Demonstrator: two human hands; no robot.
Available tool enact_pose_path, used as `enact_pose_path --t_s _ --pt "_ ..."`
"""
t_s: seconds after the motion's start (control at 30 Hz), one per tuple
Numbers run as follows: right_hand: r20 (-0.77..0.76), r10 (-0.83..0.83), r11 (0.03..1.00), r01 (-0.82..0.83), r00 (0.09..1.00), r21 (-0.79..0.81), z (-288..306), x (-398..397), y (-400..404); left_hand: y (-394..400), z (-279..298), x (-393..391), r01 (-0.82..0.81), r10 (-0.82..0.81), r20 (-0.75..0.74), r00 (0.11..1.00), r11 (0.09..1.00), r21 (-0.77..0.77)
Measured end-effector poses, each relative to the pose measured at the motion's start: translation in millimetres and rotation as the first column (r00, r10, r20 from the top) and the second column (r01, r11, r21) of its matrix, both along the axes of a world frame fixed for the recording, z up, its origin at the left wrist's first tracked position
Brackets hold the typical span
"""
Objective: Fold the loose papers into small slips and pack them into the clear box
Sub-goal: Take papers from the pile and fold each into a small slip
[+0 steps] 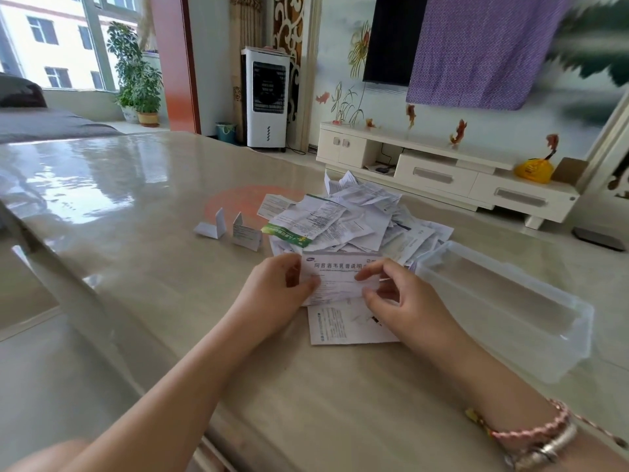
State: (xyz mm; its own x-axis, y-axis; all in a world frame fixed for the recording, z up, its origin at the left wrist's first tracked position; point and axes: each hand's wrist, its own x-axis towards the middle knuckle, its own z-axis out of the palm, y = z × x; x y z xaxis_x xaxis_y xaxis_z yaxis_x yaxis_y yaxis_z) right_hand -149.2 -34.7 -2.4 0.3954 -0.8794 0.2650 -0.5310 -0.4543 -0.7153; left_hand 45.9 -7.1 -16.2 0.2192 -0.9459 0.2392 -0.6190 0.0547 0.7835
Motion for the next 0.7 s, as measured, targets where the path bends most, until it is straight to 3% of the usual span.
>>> enact_pose_path --t_s 0.17,0.3,0.37,0.5,0.7 --pt "-0.069 -0.033 0.997 0.028 0.997 -0.069 -3.3 0.4 -2.5 2.6 5.0 -4.2 -0.052 0.053 -0.050 0.997 0.998 0.027" --pt "-0.291 -0.046 0.994 0.015 0.956 -0.109 -11.1 -0.5 -6.7 8.2 1.6 -6.9 -0.122 0.111 0.265 0.958 0.992 0.024" --pt "-0.379 -0.094 0.985 0.030 0.921 -0.171 -11.2 -1.1 -6.9 9.5 0.3 -6.3 -0.120 0.118 0.350 0.929 0.993 -0.015" --pt "-0.330 -0.084 0.938 -0.037 0.940 -0.344 -3.8 -0.8 -2.5 9.6 -1.3 -2.1 0.055 -0.018 0.444 0.896 0.996 -0.071" --pt "-0.330 0.049 0.956 -0.140 0.943 -0.259 -4.1 0.5 1.1 9.4 -7.8 4.4 0.184 -0.146 0.396 0.907 0.981 -0.059"
